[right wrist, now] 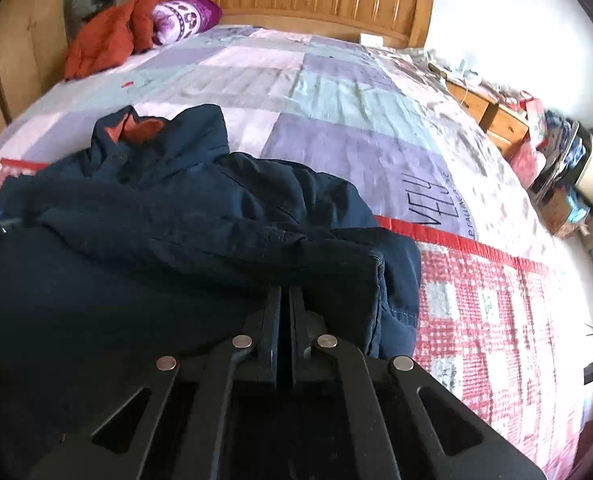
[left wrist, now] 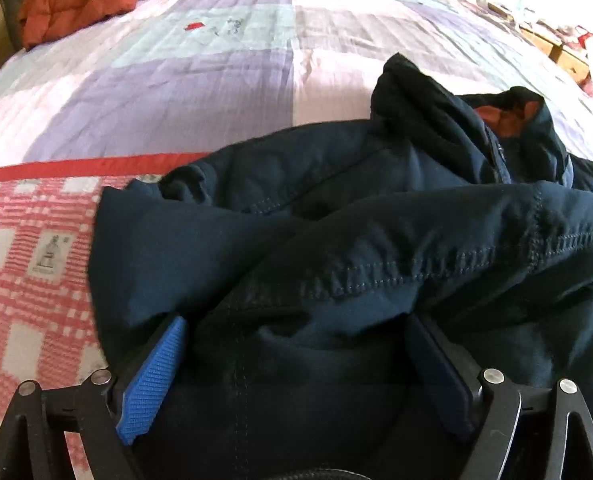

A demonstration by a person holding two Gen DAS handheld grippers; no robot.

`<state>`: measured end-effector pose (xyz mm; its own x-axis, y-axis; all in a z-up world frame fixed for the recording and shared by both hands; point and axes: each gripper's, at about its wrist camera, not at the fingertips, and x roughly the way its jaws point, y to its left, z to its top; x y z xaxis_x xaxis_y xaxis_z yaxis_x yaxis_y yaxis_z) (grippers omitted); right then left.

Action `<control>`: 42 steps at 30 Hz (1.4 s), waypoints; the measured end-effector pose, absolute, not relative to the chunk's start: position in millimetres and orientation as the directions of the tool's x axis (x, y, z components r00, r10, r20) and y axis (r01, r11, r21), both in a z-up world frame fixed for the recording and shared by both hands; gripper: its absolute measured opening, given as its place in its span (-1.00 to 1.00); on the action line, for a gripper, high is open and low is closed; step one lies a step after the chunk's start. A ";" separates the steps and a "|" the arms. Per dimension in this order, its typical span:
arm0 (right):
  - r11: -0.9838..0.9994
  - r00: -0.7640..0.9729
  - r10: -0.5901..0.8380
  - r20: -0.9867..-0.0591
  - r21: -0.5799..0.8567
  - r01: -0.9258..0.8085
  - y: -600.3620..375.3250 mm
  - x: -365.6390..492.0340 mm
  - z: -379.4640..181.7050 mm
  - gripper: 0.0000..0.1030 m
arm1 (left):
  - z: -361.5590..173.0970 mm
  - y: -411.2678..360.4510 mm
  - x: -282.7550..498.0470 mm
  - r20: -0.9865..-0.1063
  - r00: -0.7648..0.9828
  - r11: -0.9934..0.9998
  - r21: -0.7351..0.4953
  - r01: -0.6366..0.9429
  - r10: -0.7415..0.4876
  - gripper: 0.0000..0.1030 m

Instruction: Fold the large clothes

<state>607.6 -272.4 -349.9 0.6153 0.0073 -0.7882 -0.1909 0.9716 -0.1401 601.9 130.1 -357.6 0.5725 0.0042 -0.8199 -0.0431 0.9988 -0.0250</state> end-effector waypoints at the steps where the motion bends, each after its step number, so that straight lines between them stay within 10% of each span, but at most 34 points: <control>1: 0.963 0.630 -0.034 -0.776 -0.193 -0.187 -263.2 603.7 -347.5 -0.94 | -352.3 126.3 596.6 -0.814 0.581 0.999 -0.008 -0.046 0.020 0.77; 6: 0.961 0.701 0.036 -0.713 -0.168 -0.220 -209.5 559.5 -324.0 -0.67 | -316.9 94.7 538.3 -0.714 0.697 0.997 -0.017 0.071 -0.062 0.77; 9: 0.925 0.689 0.134 -0.712 -0.159 -0.344 -158.5 531.8 -330.2 0.54 | -332.7 76.0 525.2 -0.748 0.659 0.991 0.015 0.135 -0.079 0.77; 42: 0.945 0.629 0.032 -0.777 -0.181 -0.272 -269.9 500.7 -340.0 0.52 | -338.0 143.9 467.1 -0.785 0.619 1.000 -0.016 -0.027 0.004 0.92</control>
<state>500.7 -269.9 -340.0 0.6285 0.0318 -0.7771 -0.2717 0.9452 -0.1810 467.1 143.9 -338.0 0.6193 0.0038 -0.7852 -0.0269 0.9995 -0.0164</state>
